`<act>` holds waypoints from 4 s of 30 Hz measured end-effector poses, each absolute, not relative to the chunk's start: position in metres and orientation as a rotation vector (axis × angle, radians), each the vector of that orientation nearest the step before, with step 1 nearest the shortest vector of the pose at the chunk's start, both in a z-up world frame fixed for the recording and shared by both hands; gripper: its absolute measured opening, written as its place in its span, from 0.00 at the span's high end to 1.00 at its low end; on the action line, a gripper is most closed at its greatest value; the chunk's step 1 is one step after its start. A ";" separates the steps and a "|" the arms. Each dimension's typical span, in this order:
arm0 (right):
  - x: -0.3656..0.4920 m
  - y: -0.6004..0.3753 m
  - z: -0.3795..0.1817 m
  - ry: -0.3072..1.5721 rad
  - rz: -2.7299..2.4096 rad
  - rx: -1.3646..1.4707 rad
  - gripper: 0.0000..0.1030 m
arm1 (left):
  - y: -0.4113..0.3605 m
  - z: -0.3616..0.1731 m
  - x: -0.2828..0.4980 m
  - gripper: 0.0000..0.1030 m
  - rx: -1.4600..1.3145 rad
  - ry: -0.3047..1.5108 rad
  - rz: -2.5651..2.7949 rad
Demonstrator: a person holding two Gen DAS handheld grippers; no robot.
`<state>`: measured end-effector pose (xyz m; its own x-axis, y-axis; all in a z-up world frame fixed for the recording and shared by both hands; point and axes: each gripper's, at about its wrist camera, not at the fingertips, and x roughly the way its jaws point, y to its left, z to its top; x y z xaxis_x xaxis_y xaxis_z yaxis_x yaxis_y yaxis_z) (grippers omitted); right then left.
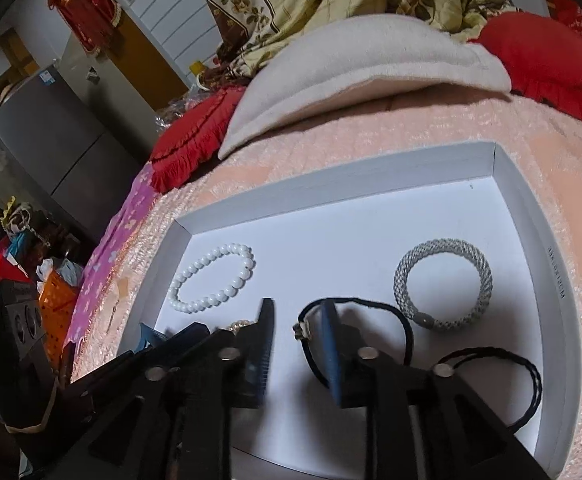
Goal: Organize jewelry
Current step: 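Open the left gripper releasing the gold coil while the right gripper releases the black hair tie into the box, then move the left gripper to the brown wooden bead bracelet and grasp it, then grasp the green bead bracelet with the right gripper while the left gripper lifts the brown bracelet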
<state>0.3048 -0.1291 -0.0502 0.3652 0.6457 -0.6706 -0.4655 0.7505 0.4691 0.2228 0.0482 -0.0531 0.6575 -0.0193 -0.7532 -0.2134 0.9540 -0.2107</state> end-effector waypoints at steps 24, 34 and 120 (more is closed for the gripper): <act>0.149 -0.229 -0.023 0.806 0.602 -0.007 0.54 | 0.088 -0.043 0.105 0.63 -0.200 0.866 0.034; 0.134 -0.199 -0.032 0.796 0.717 -0.074 0.54 | 0.077 -0.069 0.128 0.63 -0.087 0.950 0.145; 0.105 -0.222 -0.008 0.751 0.796 0.136 0.92 | 0.036 -0.003 0.048 0.92 -0.213 0.750 -0.028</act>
